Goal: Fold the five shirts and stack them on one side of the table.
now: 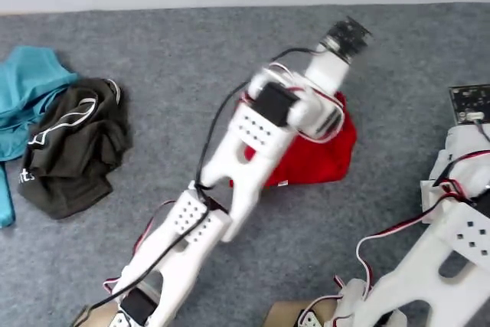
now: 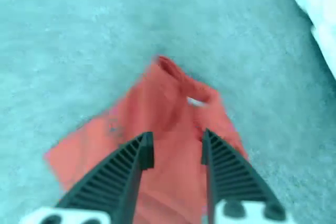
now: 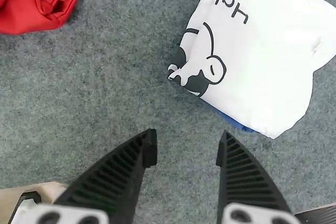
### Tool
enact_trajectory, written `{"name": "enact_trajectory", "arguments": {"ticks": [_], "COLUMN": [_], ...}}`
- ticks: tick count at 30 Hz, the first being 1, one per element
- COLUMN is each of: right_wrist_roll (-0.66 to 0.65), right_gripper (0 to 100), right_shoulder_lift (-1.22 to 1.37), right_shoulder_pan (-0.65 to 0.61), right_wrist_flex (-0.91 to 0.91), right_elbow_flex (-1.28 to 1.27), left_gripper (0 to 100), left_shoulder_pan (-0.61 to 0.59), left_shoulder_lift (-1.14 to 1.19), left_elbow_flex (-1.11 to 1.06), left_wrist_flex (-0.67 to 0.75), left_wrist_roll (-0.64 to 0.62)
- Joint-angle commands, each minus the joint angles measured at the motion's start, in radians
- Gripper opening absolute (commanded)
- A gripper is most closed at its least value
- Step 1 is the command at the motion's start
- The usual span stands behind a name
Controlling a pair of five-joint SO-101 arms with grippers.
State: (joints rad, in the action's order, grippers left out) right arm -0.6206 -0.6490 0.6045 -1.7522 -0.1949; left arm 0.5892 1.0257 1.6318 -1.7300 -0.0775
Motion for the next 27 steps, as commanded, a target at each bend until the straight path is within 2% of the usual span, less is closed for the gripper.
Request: {"name": "enact_trajectory", "arguments": {"ticks": [1, 6, 11, 13, 22, 27], "right_wrist_roll": [0.008, 0.172, 0.269, 0.276, 0.362, 0.476], "right_gripper": [19.8, 18.9, 2.4, 1.5, 0.9, 0.9], "right_shoulder_lift": [-0.027, -0.016, -0.013, -0.012, 0.231, 0.349], "right_shoulder_pan": [-0.015, -0.137, -0.337, -0.407, -0.596, -0.674], "right_wrist_flex": [-0.038, -0.031, 0.031, 0.061, 0.139, 0.189], "right_elbow_flex": [0.006, 0.005, 0.006, 0.003, 0.014, 0.014], "left_gripper": [14, 1, 1, 1, 1, 1], "left_shoulder_pan": [-0.109, -0.238, -0.356, -0.408, -0.618, -0.698], "left_shoulder_lift": [-0.178, -0.316, -0.41, -0.463, -0.799, -1.0], "left_elbow_flex": [0.039, 0.039, -0.018, -0.085, -0.618, -0.941], "left_wrist_flex": [-0.025, -0.026, -0.028, -0.028, -0.026, -0.025], "left_wrist_roll": [-0.035, 0.006, 0.057, 0.064, 0.117, 0.121]}}
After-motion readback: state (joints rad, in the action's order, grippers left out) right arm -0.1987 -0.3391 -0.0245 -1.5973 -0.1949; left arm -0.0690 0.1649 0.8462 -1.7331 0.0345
